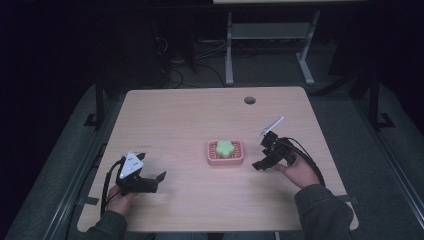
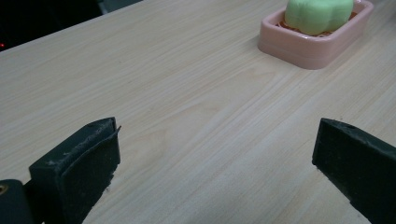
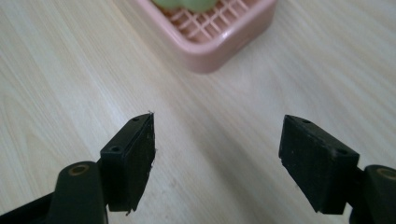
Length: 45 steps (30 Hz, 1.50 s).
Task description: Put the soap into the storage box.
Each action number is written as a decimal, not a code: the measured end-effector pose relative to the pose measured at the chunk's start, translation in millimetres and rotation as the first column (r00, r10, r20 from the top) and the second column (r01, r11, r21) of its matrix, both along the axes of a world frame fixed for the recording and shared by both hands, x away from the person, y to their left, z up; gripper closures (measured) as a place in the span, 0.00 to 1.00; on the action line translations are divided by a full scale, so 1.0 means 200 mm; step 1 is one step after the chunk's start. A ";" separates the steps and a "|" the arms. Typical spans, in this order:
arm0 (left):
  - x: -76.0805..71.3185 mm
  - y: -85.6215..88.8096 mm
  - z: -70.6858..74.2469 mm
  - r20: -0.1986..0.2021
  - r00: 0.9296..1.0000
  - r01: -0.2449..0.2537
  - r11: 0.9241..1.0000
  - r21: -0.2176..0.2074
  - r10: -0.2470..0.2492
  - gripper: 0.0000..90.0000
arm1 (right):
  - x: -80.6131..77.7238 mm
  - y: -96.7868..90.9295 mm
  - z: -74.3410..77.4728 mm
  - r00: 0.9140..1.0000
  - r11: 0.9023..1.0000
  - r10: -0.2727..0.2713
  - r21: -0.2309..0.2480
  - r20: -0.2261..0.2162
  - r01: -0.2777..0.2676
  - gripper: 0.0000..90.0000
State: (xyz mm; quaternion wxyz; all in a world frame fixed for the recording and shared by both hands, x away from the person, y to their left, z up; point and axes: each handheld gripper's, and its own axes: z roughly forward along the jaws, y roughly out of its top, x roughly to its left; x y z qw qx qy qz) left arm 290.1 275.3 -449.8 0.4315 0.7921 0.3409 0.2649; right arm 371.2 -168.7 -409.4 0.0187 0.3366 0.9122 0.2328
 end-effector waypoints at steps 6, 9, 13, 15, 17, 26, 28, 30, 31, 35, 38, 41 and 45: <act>0.00 0.00 0.00 -0.003 1.000 -0.002 1.000 0.004 0.002 0.00 | -0.03 -0.05 -0.01 1.000 1.000 -0.016 0.010 0.003 0.016 0.30; 0.00 0.00 0.00 0.000 1.000 -0.002 1.000 0.004 0.002 0.00 | -0.05 -0.07 -0.02 1.000 1.000 -0.022 0.012 0.000 0.022 0.30; 0.00 0.00 0.00 -0.002 1.000 -0.004 1.000 0.003 0.004 0.00 | -0.07 -0.10 -0.04 1.000 1.000 -0.026 0.016 0.001 0.026 0.30; 0.00 0.00 0.00 -0.001 1.000 -0.005 1.000 0.004 0.005 0.00 | -0.08 -0.11 -0.05 1.000 1.000 -0.026 0.015 -0.007 0.027 0.30; 0.00 0.00 0.00 0.000 1.000 -0.002 1.000 0.004 0.002 0.00 | -0.09 -0.12 -0.05 0.999 0.999 -0.031 0.019 -0.009 0.031 0.30; 0.00 0.00 -0.01 -0.002 1.000 -0.004 1.000 0.005 0.004 0.00 | -0.15 -0.17 -0.08 0.999 0.998 -0.047 0.034 -0.006 0.047 0.30; 0.00 0.00 -0.01 -0.001 1.000 -0.004 1.000 0.006 0.004 0.00 | -0.16 -0.19 -0.08 0.998 0.998 -0.056 0.035 -0.003 0.056 0.30; 0.00 0.00 -0.01 -0.001 1.000 -0.004 1.000 0.007 0.004 0.00 | -0.17 -0.20 -0.09 0.998 0.997 -0.063 0.041 -0.008 0.063 0.30; 0.00 0.00 -0.01 -0.001 1.000 -0.004 1.000 0.007 0.004 0.00 | -0.18 -0.21 -0.10 0.998 0.997 -0.061 0.044 -0.004 0.061 0.30; 0.00 0.00 -0.01 -0.005 1.000 -0.007 1.000 -0.002 0.007 0.00 | -0.20 -0.24 -0.11 0.997 0.996 -0.075 0.047 -0.003 0.075 0.30; 0.00 0.00 -0.01 0.002 1.000 -0.004 1.000 0.004 0.004 0.00 | -0.22 -0.25 -0.11 0.997 0.995 -0.083 0.048 0.000 0.083 0.30; 0.00 0.00 -0.01 0.002 1.000 -0.005 1.000 0.003 0.005 0.00 | -0.24 -0.27 -0.12 0.996 0.995 -0.089 0.046 -0.002 0.089 0.30; 0.00 0.00 -0.01 0.001 1.000 -0.006 1.000 0.004 0.006 0.00 | -0.27 -0.29 -0.12 0.995 0.994 -0.095 0.049 0.003 0.095 0.30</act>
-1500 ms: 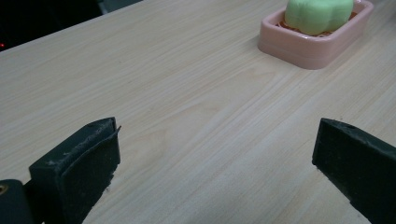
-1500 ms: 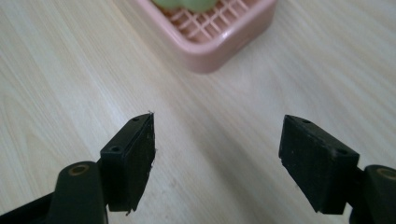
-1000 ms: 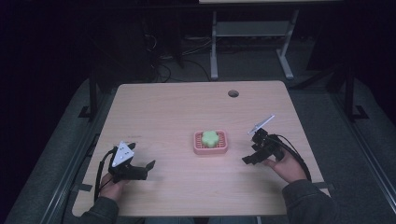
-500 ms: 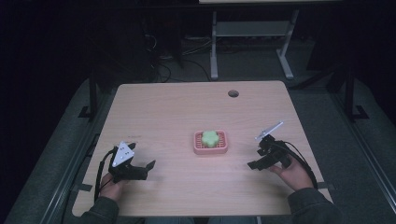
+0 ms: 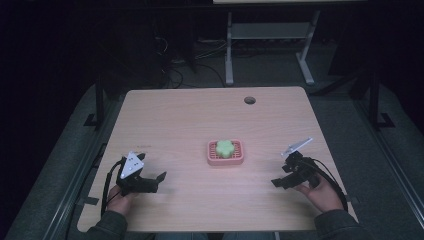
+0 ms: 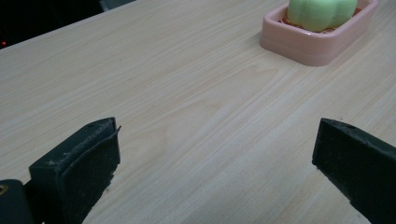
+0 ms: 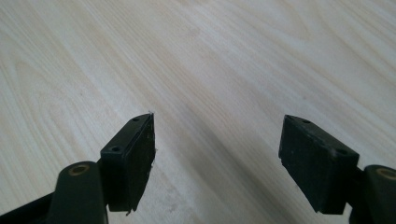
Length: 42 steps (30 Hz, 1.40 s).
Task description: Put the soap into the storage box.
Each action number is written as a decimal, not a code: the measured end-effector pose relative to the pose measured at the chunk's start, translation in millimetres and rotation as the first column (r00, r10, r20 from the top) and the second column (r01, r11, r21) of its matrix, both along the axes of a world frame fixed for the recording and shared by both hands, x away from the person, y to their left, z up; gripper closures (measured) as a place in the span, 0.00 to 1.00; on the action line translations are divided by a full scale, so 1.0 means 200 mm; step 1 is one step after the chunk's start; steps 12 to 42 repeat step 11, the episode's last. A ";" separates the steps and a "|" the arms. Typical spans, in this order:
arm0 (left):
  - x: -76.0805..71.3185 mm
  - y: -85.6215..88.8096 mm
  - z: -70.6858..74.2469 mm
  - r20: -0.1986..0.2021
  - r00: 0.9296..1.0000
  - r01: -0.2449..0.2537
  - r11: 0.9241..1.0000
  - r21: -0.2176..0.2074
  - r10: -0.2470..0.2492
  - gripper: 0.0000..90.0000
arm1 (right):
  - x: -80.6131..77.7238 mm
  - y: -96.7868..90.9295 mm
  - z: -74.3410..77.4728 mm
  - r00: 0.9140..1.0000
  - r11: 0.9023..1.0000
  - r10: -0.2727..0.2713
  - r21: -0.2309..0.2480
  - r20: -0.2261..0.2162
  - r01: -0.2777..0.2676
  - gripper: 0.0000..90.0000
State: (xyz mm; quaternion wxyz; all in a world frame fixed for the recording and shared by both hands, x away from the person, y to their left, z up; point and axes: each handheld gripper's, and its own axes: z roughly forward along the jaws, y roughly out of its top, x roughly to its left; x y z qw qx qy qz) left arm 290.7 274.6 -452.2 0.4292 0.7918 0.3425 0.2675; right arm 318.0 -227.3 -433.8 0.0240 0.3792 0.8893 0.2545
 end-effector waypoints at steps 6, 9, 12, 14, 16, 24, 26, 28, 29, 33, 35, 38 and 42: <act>0.00 0.00 0.00 -0.002 1.000 -0.002 1.000 0.002 0.002 0.00 | -0.05 -0.02 -0.01 1.000 1.000 -0.013 0.012 0.011 0.012 0.30; 0.00 0.00 0.00 -0.005 1.000 -0.005 1.000 0.004 0.005 0.00 | -0.08 -0.03 -0.01 1.000 1.000 -0.016 0.021 0.021 0.015 0.29; 0.01 0.00 0.00 -0.006 1.000 -0.004 1.000 0.006 0.004 0.00 | -0.10 -0.03 -0.01 0.999 1.000 -0.018 0.015 0.031 0.018 0.29; 0.01 0.00 0.00 -0.006 1.000 -0.004 1.000 0.006 0.004 0.00 | -0.10 -0.03 -0.01 0.999 1.000 -0.018 0.015 0.031 0.018 0.29; 0.01 0.00 0.00 -0.006 1.000 -0.004 1.000 0.006 0.004 0.00 | -0.10 -0.03 -0.01 0.999 1.000 -0.018 0.015 0.031 0.018 0.29; 0.01 0.00 0.00 -0.006 1.000 -0.004 1.000 0.006 0.004 0.00 | -0.10 -0.03 -0.01 0.999 1.000 -0.018 0.015 0.031 0.018 0.29; 0.01 0.00 0.00 -0.006 1.000 -0.004 1.000 0.006 0.004 0.00 | -0.10 -0.03 -0.01 0.999 1.000 -0.018 0.015 0.031 0.018 0.29; 0.01 0.00 0.00 -0.006 1.000 -0.004 1.000 0.006 0.004 0.00 | -0.10 -0.03 -0.01 0.999 1.000 -0.018 0.015 0.031 0.018 0.29; 0.01 0.00 0.00 -0.006 1.000 -0.004 1.000 0.006 0.004 0.00 | -0.10 -0.03 -0.01 0.999 1.000 -0.018 0.015 0.031 0.018 0.29; 0.01 0.00 0.00 -0.006 1.000 -0.004 1.000 0.006 0.004 0.00 | -0.10 -0.03 -0.01 0.999 1.000 -0.018 0.015 0.031 0.018 0.29; 0.01 0.00 0.00 -0.006 1.000 -0.004 1.000 0.006 0.004 0.00 | -0.10 -0.03 -0.01 0.999 1.000 -0.018 0.015 0.031 0.018 0.29; 0.01 0.00 0.00 -0.006 1.000 -0.004 1.000 0.006 0.004 0.00 | -0.10 -0.03 -0.01 0.999 1.000 -0.018 0.015 0.031 0.018 0.29; 0.01 0.00 0.00 -0.006 1.000 -0.004 1.000 0.006 0.004 0.00 | -0.10 -0.03 -0.01 0.999 1.000 -0.018 0.015 0.031 0.018 0.29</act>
